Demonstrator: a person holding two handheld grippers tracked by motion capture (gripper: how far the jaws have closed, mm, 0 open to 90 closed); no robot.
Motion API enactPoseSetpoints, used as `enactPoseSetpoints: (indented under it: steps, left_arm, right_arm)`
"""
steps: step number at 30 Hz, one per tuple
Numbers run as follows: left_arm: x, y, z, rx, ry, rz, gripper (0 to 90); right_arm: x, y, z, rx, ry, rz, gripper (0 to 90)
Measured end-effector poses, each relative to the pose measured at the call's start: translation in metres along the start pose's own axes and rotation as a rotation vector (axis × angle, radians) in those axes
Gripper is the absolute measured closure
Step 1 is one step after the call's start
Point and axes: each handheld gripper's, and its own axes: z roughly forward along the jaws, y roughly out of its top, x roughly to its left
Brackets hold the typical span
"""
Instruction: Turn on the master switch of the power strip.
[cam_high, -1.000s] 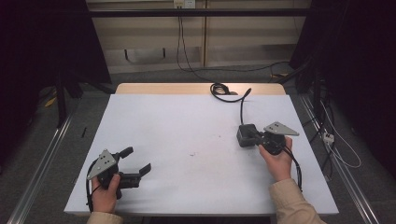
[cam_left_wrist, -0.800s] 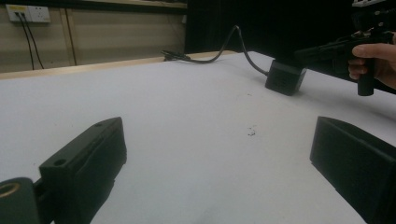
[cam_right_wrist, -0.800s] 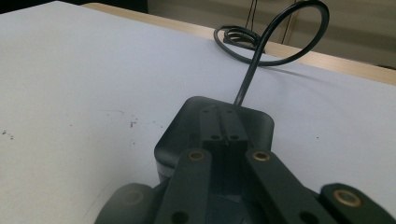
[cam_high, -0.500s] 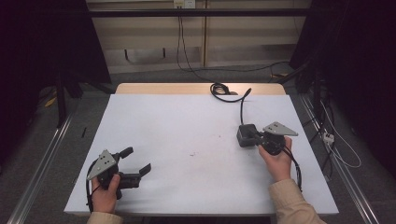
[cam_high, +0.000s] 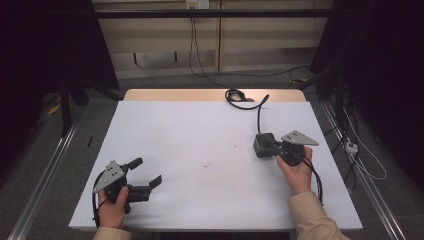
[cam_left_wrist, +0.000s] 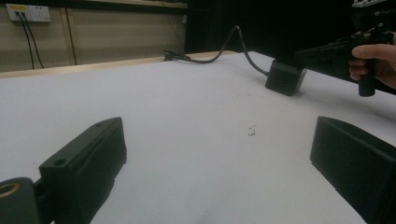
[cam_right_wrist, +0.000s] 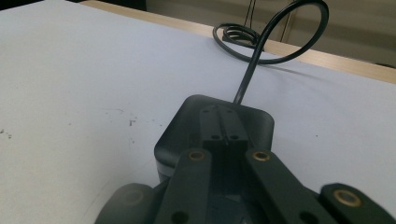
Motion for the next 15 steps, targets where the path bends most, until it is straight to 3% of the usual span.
enactPoseSetpoints:
  steps: [12,15]
  left_arm:
    - [0.0012,0.0001,0.0003,0.0,-0.003,-0.001,3.5]
    - [0.0011,0.0002,0.0007,0.0,-0.005,-0.001,3.5]
  right_arm:
    - [0.0,-0.0025,0.0002,-0.025,-0.001,-0.006,90.0]
    - [-0.0045,-0.0028,-0.0005,-0.035,0.025,0.061,90.0]
